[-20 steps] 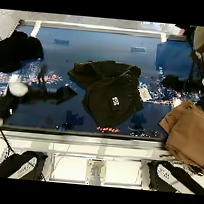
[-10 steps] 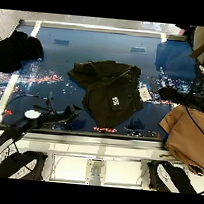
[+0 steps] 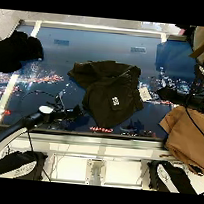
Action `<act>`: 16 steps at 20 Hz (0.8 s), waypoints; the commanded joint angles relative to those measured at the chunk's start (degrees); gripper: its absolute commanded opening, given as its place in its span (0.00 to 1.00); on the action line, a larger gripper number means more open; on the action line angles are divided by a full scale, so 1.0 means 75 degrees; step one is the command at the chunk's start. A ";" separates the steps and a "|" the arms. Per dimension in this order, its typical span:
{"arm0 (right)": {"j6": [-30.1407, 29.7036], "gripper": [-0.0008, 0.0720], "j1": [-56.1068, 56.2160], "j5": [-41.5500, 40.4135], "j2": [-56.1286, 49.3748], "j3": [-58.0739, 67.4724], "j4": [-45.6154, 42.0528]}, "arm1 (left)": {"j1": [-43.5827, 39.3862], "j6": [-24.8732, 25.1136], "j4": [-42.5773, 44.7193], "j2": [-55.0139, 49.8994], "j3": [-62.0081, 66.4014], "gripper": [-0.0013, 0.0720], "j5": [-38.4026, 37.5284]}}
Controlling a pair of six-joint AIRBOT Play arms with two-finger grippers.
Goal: Fold the clothes and pants, and hang the long-sleeved shirts on hangers.
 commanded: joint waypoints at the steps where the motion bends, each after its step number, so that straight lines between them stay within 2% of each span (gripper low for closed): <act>1: 0.0003 0.63 -0.0003 0.0006 0.0003 -0.0003 0.0015 | -0.0050 0.0009 -0.0303 -0.0574 0.0166 0.69 0.0184; 7: 0.0006 0.63 -0.0003 0.0128 0.0003 -0.0003 0.0017 | -0.0405 0.0256 -0.0431 -0.1408 0.1040 0.68 0.0353; 8: 0.0006 0.63 -0.0003 0.0274 0.0003 -0.0003 0.0012 | -0.0434 0.0256 -0.0431 -0.1533 0.1163 0.60 0.0353; 10: 0.0000 0.63 -0.0003 0.0586 0.0015 -0.0003 -0.0131 | -0.0385 0.0262 -0.0367 -0.1594 0.1201 0.23 0.0356; 12: 0.0000 0.63 -0.0006 0.0769 0.0058 -0.0003 -0.0382 | -0.0283 0.0262 -0.0277 -0.1577 0.1201 0.05 0.0318; 16: -0.0003 0.63 -0.0003 0.1673 0.0108 -0.0096 -0.0513 | -0.0256 0.0265 -0.0286 -0.1574 0.1204 0.04 0.0026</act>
